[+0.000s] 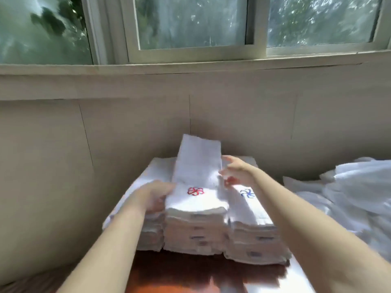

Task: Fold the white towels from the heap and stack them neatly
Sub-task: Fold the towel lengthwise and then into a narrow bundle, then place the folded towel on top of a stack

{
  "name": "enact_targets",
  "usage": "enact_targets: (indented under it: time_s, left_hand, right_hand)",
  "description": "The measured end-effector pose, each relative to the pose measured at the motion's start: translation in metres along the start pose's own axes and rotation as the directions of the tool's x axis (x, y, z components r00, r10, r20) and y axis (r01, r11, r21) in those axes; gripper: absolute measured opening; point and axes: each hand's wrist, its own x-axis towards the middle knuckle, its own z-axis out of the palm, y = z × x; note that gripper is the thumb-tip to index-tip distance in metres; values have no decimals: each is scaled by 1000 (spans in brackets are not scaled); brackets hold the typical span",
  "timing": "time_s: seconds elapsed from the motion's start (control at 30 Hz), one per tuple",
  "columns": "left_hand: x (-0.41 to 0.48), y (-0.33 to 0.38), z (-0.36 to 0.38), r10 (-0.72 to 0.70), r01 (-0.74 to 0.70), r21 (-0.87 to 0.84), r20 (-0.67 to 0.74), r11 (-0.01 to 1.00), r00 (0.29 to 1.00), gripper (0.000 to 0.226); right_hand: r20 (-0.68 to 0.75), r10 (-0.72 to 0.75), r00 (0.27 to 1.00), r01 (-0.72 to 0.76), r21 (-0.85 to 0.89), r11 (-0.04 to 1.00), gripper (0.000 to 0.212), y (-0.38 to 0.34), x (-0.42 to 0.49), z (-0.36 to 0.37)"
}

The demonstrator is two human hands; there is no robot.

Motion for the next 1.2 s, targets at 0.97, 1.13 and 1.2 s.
enact_targets:
  time_s: [0.97,1.13,1.2]
  left_hand:
    - [-2,-27,-6,382,-333,629,62,702,922,52]
    - [-26,-32,37,511,-456,752,185,476,839,30]
    - [-38,-38,55,499,-402,826,175,395,849,34]
  right_hand:
    - [-7,-196,981,123,-755,644,16,27,29,59]
    - [220,-201,955,297,-647,702,52,44,-58,42]
    - [293,-228,929,370,-687,625,58,53,-94,32]
